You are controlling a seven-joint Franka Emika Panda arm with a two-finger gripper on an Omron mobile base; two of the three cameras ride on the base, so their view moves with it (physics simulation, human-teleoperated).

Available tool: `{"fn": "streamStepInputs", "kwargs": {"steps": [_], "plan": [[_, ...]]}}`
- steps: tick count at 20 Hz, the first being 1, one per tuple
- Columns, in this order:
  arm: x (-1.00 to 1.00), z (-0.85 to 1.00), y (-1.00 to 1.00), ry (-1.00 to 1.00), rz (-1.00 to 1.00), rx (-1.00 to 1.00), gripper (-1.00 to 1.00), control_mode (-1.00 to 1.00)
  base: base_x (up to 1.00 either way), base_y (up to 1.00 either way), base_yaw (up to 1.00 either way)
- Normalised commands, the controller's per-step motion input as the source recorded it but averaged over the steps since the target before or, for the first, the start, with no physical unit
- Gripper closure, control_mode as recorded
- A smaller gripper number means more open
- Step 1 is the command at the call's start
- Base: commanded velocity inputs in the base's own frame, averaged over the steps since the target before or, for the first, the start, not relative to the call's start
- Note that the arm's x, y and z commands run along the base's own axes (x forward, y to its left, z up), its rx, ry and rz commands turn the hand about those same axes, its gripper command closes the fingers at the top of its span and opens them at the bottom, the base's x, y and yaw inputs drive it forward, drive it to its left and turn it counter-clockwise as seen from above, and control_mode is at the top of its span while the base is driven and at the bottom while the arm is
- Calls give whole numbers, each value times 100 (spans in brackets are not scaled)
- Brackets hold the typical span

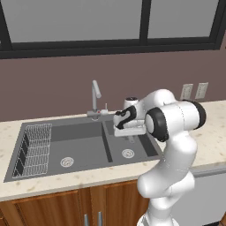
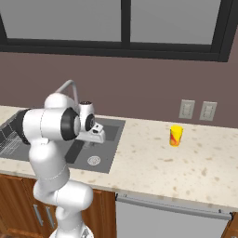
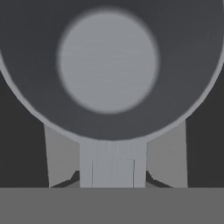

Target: Move any existing items from the left basin to the right basin for drying. Then move the cup from the counter to the left basin of the sink for washing.

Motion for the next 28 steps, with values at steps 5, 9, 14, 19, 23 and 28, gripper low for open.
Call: {"fn": "streamStepInputs", "kwargs": {"steps": [5,9,14,19,23,28], "plan": [[33,-37,-1,2,8,3,100,-100,0,0,0],[33,-38,0,2,8,3,100,-100,0,0,0],[30,-37,-1,2,7,2,100,-100,0,0,0],[31,-36,-1,1,6,2,100,-100,0,0,0],[30,-36,0,1,4,0,100,-100,0,0,0],[24,-35,0,0,4,1,100,-100,0,0,0]]}}
